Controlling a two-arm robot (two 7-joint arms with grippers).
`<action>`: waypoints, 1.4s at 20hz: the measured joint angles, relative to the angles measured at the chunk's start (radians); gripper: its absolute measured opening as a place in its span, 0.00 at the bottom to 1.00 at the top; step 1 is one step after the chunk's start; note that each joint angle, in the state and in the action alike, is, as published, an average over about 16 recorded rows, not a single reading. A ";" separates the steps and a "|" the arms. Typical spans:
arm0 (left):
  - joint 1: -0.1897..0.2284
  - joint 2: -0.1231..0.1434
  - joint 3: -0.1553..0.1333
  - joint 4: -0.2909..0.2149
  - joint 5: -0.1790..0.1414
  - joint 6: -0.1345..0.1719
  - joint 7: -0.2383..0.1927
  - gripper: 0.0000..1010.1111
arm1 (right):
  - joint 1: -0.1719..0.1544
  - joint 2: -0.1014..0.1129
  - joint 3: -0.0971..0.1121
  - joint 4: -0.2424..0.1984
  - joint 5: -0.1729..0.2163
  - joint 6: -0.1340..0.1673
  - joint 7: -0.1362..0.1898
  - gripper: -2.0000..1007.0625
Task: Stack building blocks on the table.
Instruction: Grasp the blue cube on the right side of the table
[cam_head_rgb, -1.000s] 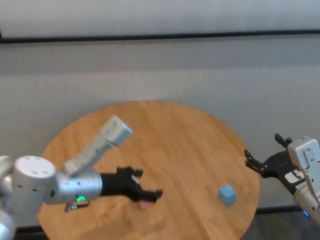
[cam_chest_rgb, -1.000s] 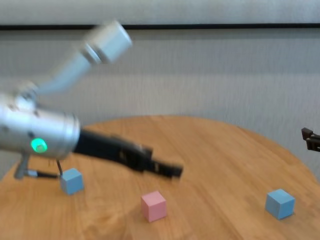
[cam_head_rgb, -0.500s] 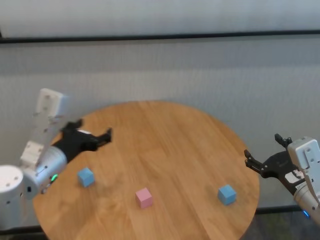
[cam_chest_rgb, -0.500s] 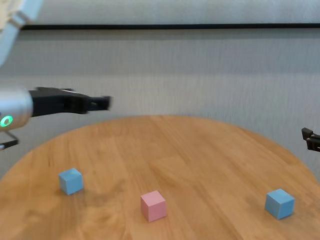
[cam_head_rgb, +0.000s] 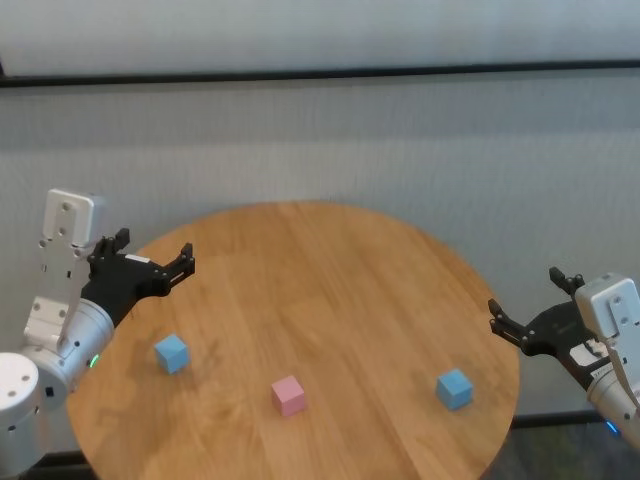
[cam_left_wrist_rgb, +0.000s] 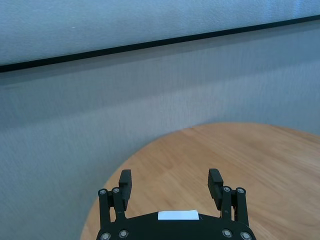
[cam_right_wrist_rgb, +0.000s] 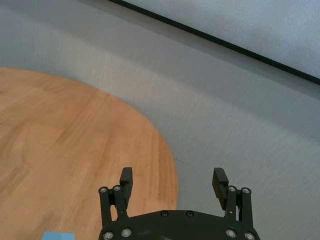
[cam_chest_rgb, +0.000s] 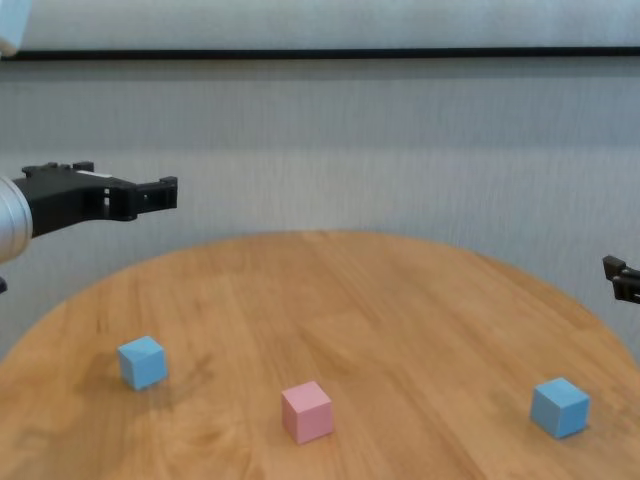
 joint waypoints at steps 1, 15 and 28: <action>0.001 0.000 0.000 0.000 0.002 -0.001 0.001 0.99 | 0.000 0.000 0.000 0.000 0.000 0.000 0.000 1.00; -0.008 0.005 0.011 0.000 -0.008 0.016 -0.015 0.99 | 0.000 0.000 0.000 0.000 0.000 0.000 0.000 1.00; -0.011 0.006 0.014 0.000 -0.012 0.022 -0.019 0.99 | -0.012 0.000 0.031 -0.043 0.100 0.117 0.077 1.00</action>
